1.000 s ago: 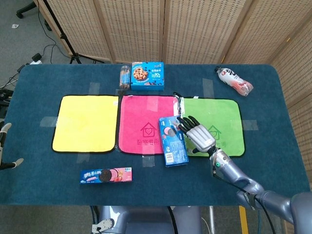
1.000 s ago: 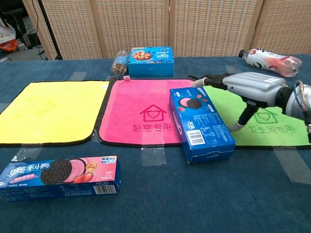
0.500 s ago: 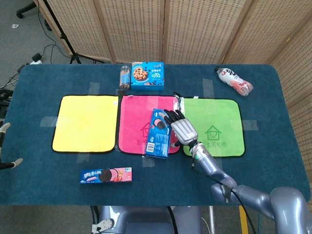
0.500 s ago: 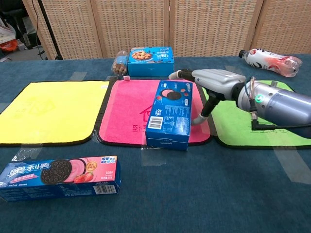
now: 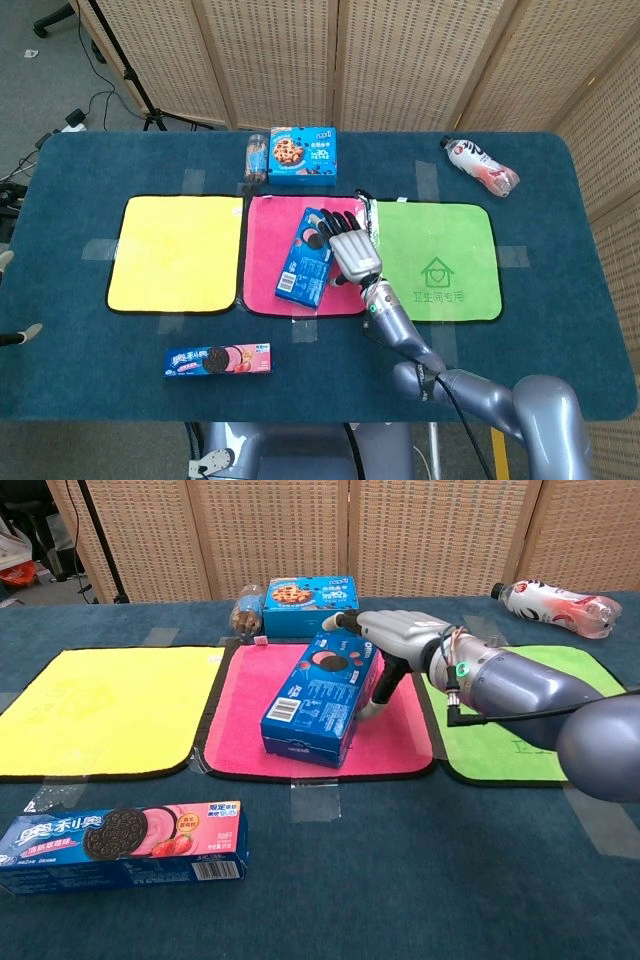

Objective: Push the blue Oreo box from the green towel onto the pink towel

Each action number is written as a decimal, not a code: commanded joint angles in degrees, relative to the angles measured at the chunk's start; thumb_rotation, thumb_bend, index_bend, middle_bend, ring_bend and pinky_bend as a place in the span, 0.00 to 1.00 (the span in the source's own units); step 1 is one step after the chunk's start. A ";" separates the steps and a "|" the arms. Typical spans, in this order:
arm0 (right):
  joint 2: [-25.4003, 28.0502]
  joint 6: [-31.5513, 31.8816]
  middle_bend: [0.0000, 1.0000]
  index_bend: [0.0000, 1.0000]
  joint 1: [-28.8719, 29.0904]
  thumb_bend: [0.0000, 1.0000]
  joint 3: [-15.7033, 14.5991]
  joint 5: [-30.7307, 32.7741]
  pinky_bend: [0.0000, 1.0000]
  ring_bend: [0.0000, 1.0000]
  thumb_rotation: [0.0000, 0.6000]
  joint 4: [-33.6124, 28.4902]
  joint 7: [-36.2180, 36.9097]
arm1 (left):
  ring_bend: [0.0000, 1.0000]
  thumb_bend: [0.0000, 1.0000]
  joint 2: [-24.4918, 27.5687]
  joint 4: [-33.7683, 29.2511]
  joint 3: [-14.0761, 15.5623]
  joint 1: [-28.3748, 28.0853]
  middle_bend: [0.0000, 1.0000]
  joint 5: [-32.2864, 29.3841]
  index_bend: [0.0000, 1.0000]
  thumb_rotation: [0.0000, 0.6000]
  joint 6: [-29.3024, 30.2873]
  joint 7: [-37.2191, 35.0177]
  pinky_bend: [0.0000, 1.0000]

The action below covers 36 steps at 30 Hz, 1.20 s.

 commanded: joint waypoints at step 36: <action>37.56 30.49 0.00 0.00 -31.72 0.00 -13.33 -17.55 0.03 0.00 1.00 -21.69 24.48 | 0.00 0.00 0.11 -3.03 2.37 3.17 0.00 5.61 0.00 1.00 5.76 0.78 0.00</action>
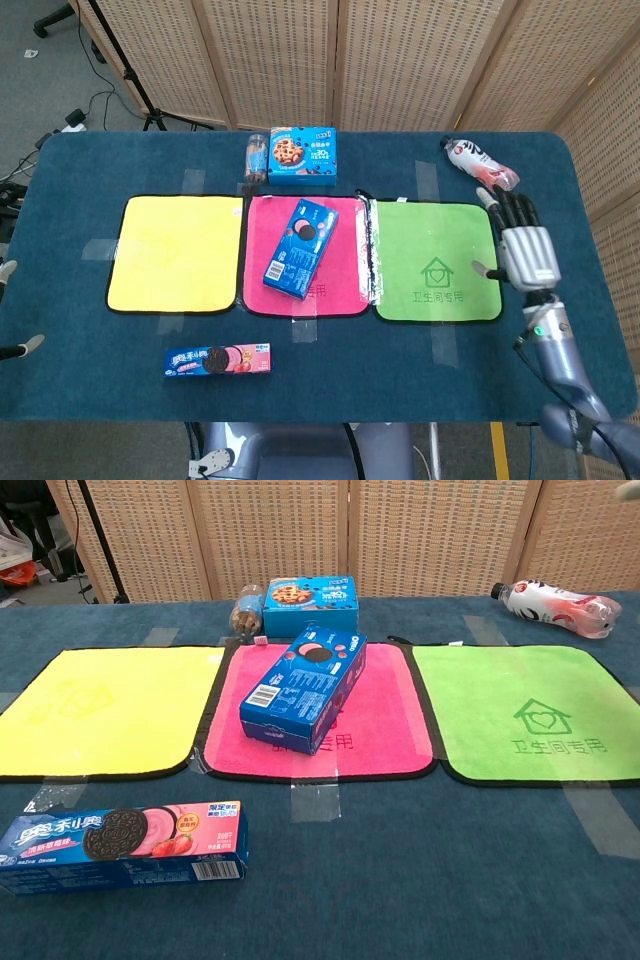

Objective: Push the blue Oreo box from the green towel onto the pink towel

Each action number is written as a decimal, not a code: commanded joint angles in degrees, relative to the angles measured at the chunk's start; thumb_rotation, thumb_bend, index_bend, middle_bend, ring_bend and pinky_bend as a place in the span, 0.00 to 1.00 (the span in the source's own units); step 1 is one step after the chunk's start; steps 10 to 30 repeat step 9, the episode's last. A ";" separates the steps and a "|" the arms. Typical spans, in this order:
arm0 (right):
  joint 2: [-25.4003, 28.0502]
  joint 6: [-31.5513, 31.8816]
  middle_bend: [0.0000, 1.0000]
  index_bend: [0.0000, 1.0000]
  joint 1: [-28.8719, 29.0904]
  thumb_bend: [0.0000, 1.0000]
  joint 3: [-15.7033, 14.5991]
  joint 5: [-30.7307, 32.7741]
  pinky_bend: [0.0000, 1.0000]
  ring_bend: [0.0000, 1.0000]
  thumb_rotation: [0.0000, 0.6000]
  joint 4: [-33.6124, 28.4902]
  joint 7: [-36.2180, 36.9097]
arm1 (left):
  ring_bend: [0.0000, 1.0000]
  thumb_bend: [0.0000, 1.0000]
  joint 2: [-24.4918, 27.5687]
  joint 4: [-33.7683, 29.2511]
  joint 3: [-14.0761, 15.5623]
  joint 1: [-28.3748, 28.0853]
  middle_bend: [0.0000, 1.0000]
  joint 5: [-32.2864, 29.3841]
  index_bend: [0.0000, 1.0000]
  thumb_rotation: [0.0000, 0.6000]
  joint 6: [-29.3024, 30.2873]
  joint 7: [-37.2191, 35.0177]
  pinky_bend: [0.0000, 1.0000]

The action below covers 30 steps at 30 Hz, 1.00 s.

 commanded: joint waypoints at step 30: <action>4.63 15.89 0.00 0.00 -14.06 0.00 -7.54 -8.31 0.00 0.00 1.00 -4.72 1.98 | 0.00 0.00 0.05 0.04 0.71 1.73 0.00 4.93 0.00 1.00 4.81 -1.67 0.00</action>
